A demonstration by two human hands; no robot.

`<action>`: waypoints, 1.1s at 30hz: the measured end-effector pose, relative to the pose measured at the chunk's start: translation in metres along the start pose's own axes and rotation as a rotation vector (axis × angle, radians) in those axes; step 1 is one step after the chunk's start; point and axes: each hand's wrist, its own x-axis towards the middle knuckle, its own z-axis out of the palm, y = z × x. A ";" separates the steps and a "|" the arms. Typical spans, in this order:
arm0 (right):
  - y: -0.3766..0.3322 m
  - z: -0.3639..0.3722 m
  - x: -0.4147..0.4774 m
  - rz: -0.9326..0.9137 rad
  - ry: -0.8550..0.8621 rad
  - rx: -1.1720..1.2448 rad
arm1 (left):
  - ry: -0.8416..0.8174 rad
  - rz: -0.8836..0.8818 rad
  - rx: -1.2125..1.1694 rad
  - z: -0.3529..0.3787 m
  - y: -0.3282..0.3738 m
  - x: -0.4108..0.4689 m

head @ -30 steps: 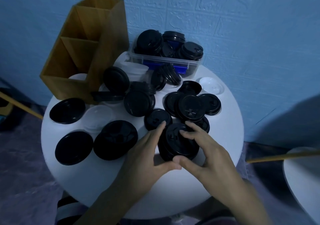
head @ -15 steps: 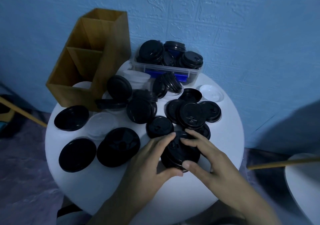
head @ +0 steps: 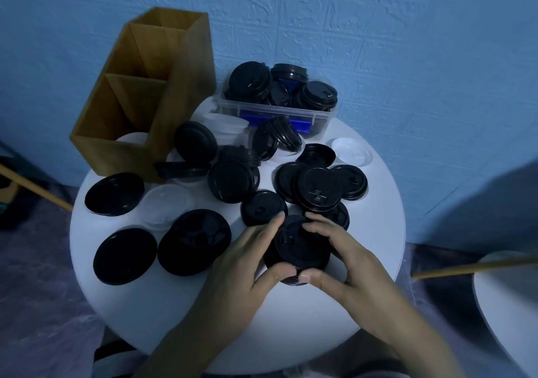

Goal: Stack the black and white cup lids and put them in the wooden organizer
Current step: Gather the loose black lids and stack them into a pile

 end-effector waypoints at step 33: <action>-0.055 -0.054 0.223 -0.188 0.351 -0.370 | 0.023 -0.064 -0.089 -0.003 0.004 -0.003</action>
